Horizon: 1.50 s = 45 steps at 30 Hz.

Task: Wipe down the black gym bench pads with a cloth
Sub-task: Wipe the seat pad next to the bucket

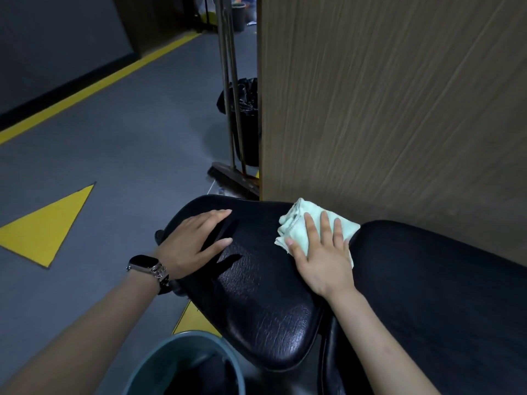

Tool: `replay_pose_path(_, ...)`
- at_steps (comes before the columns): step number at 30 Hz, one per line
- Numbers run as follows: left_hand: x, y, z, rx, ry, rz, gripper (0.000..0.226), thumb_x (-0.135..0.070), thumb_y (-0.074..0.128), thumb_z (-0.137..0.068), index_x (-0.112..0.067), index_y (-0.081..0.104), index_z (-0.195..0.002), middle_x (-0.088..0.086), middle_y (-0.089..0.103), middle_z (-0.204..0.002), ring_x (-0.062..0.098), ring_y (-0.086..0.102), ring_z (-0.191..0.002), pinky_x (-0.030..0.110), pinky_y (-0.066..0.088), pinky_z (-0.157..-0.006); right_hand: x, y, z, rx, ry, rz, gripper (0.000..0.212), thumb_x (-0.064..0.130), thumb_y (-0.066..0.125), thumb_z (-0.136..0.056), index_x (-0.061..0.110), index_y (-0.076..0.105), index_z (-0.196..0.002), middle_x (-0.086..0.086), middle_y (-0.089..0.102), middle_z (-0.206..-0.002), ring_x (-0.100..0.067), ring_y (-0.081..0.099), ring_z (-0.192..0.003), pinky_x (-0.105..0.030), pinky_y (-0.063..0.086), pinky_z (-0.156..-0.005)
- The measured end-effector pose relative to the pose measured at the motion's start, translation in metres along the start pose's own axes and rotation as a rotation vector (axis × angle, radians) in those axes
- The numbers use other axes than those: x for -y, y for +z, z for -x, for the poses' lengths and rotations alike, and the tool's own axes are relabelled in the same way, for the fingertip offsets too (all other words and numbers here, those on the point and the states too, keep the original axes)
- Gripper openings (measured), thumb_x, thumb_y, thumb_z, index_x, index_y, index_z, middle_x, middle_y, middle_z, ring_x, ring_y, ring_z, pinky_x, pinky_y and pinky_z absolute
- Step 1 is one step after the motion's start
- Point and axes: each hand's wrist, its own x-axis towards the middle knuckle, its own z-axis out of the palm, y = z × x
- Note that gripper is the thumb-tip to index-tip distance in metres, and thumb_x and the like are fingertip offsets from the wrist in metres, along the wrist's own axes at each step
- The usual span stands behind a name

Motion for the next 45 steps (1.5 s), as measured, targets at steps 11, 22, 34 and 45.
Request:
replay_pose_path(11,0.003,0.001,0.002,-0.043,0.042,0.024,0.082,-0.075,0.016,-0.083,-0.022,0.029,-0.144,-0.003,0.038,-0.146,0.009,0.029,-0.135,0.026,0.021,-0.11,0.015,0.036,0.077,-0.158,-0.127,0.054,0.072,0.068,0.005,-0.089,0.031,0.003,-0.15,-0.002,-0.003,-0.16,-0.025,-0.013,-0.146,-0.049,0.003,-0.117)
replay_pose_path(22,0.005,0.0,0.004,-0.069,0.06,0.041,0.076,-0.071,0.021,-0.085,-0.024,0.029,-0.144,-0.004,0.039,-0.145,0.009,0.031,-0.134,0.028,0.023,-0.111,0.034,0.064,0.137,-0.232,-0.235,0.226,0.072,0.065,0.016,-0.094,0.019,0.049,-0.139,-0.013,0.038,-0.149,-0.036,0.03,-0.137,-0.054,0.024,-0.104)
replay_pose_path(34,0.018,-0.001,0.018,-0.101,0.036,0.118,0.073,-0.067,0.027,-0.086,-0.023,0.03,-0.144,-0.003,0.041,-0.143,0.01,0.033,-0.133,0.033,0.028,-0.11,0.068,0.075,0.111,-0.172,-0.492,0.396,0.087,0.06,0.071,-0.067,0.023,0.044,-0.141,-0.012,0.039,-0.149,-0.038,0.032,-0.137,-0.057,0.02,-0.106)
replay_pose_path(45,0.05,-0.02,0.029,-0.115,-0.034,0.083,0.072,-0.062,0.029,-0.084,-0.022,0.031,-0.143,-0.002,0.043,-0.143,0.012,0.038,-0.13,0.027,0.03,-0.106,0.142,0.095,0.057,-0.092,-0.551,0.569,0.07,0.042,0.04,-0.096,0.025,0.001,-0.152,-0.009,-0.014,-0.159,-0.039,-0.015,-0.143,-0.063,-0.01,-0.109)
